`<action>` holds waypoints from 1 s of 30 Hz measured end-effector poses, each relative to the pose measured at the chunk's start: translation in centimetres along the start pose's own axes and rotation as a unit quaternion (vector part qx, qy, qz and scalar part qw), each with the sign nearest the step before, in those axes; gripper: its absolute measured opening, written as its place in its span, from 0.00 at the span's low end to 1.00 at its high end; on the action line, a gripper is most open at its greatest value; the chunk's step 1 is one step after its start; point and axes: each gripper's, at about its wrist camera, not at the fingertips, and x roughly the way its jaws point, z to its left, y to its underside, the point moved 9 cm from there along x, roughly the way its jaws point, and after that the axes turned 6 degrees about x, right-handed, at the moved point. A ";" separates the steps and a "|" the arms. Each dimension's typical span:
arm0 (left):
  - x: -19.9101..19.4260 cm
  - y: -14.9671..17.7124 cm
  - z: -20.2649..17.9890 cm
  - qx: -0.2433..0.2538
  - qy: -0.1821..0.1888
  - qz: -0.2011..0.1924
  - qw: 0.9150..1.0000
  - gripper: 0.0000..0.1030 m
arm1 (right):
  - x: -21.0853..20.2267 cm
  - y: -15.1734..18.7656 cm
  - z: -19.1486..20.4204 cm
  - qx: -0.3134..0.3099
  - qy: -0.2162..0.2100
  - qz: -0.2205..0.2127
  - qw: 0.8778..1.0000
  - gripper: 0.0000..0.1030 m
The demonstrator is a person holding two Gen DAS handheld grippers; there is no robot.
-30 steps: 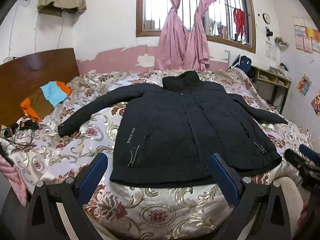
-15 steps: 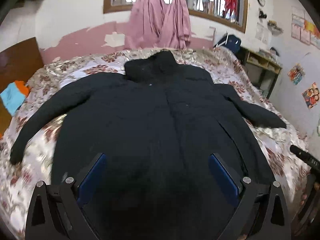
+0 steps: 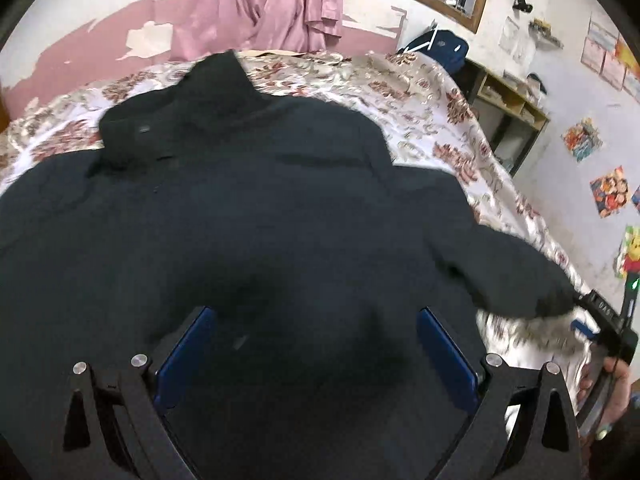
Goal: Fold large clothes
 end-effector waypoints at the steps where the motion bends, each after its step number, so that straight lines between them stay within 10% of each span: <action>1: 0.6 -0.6 -0.5 0.001 0.002 -0.003 1.000 0.99 | 0.7 -0.7 -0.3 0.023 -0.003 -0.001 1.000 0.99; 8: 4.3 -1.5 -3.8 0.071 -0.011 0.012 0.997 0.99 | 2.0 -2.9 -0.7 0.110 -0.010 -0.034 0.993 0.97; 11: 5.1 -0.5 -4.0 0.085 -0.009 0.028 0.996 0.99 | 1.8 -3.2 -1.0 0.136 -0.027 -0.043 0.989 0.62; 13: 5.3 -0.2 -3.7 0.079 -0.003 0.033 0.996 0.99 | 1.5 -3.4 -1.7 0.156 -0.017 -0.052 0.986 0.21; 16: 5.6 -0.1 -3.6 0.080 0.004 0.047 0.996 0.99 | 0.6 -4.3 -1.5 0.154 -0.033 -0.064 0.986 0.08; 23: 1.4 -1.6 -0.8 0.044 0.047 -0.007 0.998 0.99 | -8.4 -7.8 8.7 -0.005 -0.081 -0.179 0.981 0.05; 30: -6.3 -2.3 8.4 -0.003 0.048 -0.051 0.998 0.99 | -17.8 -3.1 27.5 -0.243 -0.169 -0.250 0.922 0.05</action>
